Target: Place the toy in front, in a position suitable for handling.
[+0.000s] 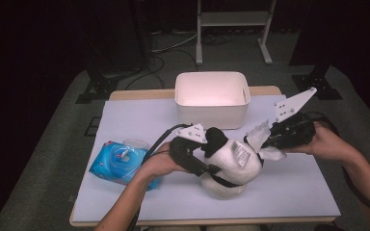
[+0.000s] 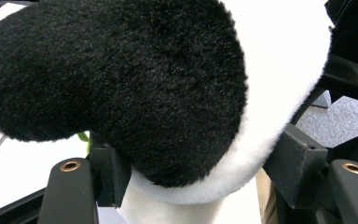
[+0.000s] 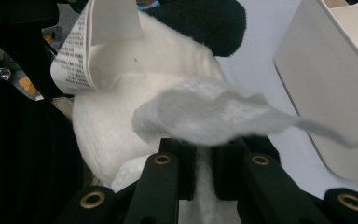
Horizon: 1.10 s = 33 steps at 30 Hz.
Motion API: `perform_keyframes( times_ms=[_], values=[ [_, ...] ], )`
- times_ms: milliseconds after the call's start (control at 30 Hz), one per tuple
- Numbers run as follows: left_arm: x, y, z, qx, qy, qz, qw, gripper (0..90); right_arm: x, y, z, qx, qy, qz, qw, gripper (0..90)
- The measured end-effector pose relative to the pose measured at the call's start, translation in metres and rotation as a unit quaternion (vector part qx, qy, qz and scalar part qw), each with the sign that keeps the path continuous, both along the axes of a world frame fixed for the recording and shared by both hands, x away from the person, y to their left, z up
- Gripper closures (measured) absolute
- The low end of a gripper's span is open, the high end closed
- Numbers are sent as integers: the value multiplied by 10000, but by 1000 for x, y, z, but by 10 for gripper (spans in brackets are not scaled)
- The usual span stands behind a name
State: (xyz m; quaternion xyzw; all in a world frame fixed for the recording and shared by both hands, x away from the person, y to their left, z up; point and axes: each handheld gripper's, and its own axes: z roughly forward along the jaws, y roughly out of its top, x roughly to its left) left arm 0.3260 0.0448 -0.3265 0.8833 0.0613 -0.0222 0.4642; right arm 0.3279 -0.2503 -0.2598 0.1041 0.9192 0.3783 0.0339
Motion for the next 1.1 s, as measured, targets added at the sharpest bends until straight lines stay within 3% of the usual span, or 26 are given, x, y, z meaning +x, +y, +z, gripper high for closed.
perform_keyframes(
  times_ms=[267, 433, 633, 900, 1100],
  values=[
    [-1, -3, 12, 152, -161, -17, 9998, 320, -1, 16, 5, 70, -58, 165, 9998, 806],
    [0, 6, 19, 171, -194, 113, 9996, 323, 0, 14, 0, 58, 15, 141, 9999, 806],
    [0, 1, 15, 241, -191, 102, 9995, 323, 1, 17, -12, 72, 131, 173, 9997, 806],
    [-1, -9, 22, 366, -335, 37, 9988, 324, 3, 16, -5, 226, 61, 139, 9996, 806],
    [-2, -7, 29, 423, -410, 61, 9982, 329, 3, 15, -4, 265, 62, 119, 9996, 806]
  ],
)
